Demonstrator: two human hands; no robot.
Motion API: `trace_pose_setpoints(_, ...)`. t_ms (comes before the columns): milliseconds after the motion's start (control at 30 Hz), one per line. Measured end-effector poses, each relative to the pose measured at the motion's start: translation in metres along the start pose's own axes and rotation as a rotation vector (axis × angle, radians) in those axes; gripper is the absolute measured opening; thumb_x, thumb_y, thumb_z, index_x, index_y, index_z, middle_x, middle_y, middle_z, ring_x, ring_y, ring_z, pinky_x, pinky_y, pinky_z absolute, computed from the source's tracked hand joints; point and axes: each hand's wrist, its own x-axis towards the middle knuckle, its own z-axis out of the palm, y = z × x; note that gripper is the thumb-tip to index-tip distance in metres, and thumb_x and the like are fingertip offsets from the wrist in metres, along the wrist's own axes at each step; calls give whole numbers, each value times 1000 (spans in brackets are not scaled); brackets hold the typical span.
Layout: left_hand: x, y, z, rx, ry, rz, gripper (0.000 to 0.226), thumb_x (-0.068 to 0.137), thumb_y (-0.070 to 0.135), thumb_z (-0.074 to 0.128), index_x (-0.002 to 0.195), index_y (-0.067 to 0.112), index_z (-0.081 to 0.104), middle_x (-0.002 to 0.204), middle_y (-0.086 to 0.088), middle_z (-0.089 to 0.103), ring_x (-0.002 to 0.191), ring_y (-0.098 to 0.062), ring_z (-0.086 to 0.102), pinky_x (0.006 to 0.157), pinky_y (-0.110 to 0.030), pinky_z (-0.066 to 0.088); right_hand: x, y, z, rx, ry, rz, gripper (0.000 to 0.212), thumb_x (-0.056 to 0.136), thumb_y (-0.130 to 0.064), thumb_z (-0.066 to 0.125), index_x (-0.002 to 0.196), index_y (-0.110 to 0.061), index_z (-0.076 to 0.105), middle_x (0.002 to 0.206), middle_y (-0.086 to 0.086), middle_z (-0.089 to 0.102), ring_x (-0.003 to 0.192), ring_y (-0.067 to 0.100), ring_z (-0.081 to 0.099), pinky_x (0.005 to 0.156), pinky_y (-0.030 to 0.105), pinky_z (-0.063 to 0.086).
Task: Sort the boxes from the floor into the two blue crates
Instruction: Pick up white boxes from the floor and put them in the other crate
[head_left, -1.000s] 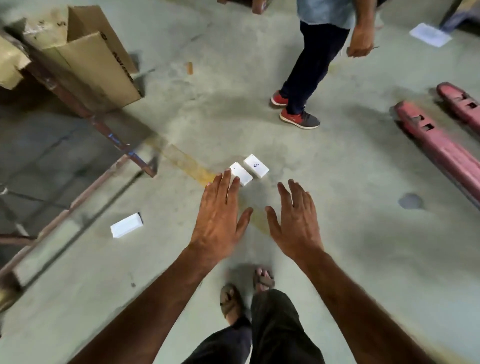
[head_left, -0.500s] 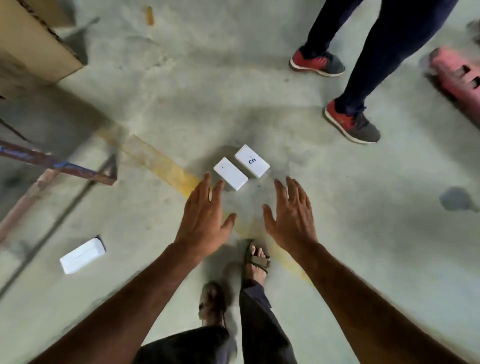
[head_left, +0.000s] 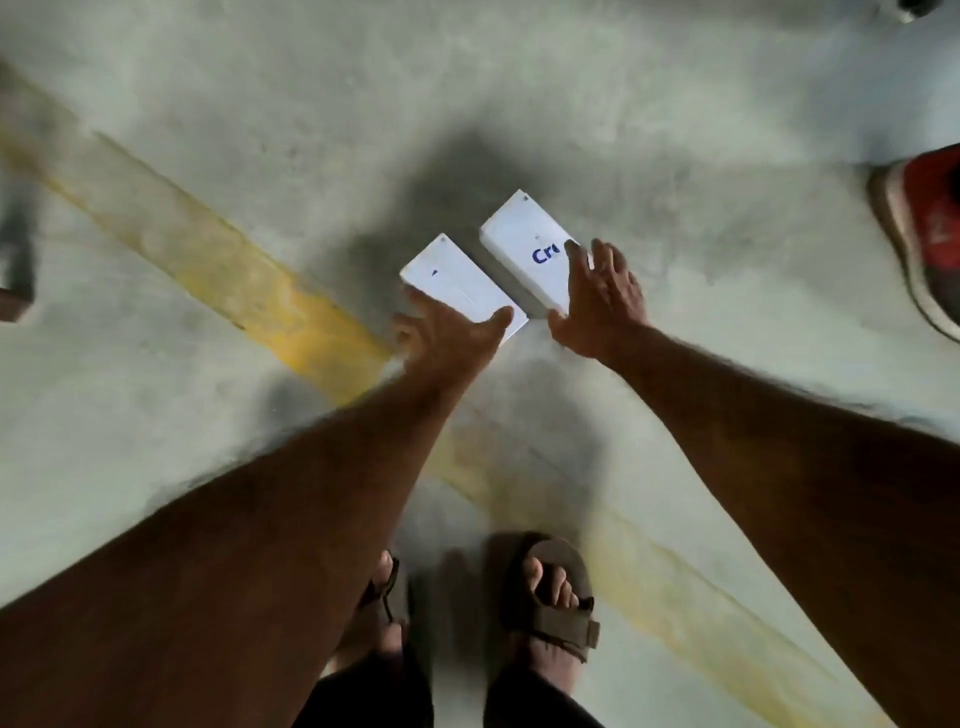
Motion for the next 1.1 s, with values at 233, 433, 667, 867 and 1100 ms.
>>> trace_pose_setpoints(233,57,11,56,86,102,-99,144,67,71,78,161,10,-12,157,-25,23,142,-45,32,118,-53,27,59,19,37,86,-57,33,98,78,-39,82,152,-9,25,141,21,42,131,43,44,105,49,42)
trace_pose_setpoints(433,10,-12,12,121,179,-156,128,68,56,79,161,15,2,140,-26,37,130,-41,42,109,-48,32,-10,3,12,148,28,217,87,81,-39,73,150,-12,27,135,19,42,124,41,45,99,49,44)
trace_pose_setpoints(667,-168,15,-106,-70,-7,-14,101,69,54,64,152,20,20,139,-23,47,128,-42,45,108,-53,40,-186,-36,-126,473,179,430,87,81,-40,66,155,-15,26,127,19,46,118,41,47,95,48,47)
trace_pose_setpoints(867,-333,92,-203,-181,-200,318,105,69,58,54,159,18,16,151,-14,36,140,-28,36,112,-37,35,-332,-72,-266,600,375,482,91,77,-48,58,155,-18,23,122,12,44,110,36,48,89,45,49)
trace_pose_setpoints(1100,-473,170,-310,-94,-184,745,117,53,59,52,157,17,21,139,0,36,110,-3,29,84,6,22,-470,-113,-397,567,636,501,89,84,-46,63,155,-6,28,126,17,48,115,29,43,90,41,47)
